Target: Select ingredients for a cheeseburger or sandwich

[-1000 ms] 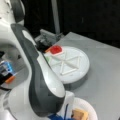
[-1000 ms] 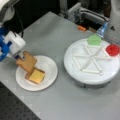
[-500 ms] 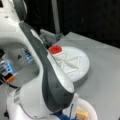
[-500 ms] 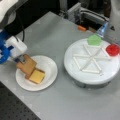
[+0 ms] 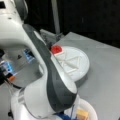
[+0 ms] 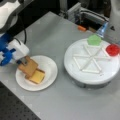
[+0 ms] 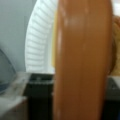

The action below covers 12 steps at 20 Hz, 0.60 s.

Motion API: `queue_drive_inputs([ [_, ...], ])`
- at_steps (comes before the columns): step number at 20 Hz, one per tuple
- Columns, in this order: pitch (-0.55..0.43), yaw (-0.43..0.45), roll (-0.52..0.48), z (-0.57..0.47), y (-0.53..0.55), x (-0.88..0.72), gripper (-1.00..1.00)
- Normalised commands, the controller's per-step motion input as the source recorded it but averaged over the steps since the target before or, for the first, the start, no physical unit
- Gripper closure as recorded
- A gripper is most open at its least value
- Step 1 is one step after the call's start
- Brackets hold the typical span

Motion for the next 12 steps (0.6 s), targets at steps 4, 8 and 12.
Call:
queue_drive_inputs([
  [4,-0.089,-0.053,-0.295,-0.03,0.34,-0.28,1.0],
  [8,-0.113,-0.067,-0.305,-0.01,0.33,-0.28,1.0],
  [12,-0.133,-0.078,-0.318,0.01,0.34,-0.26,1.0],
])
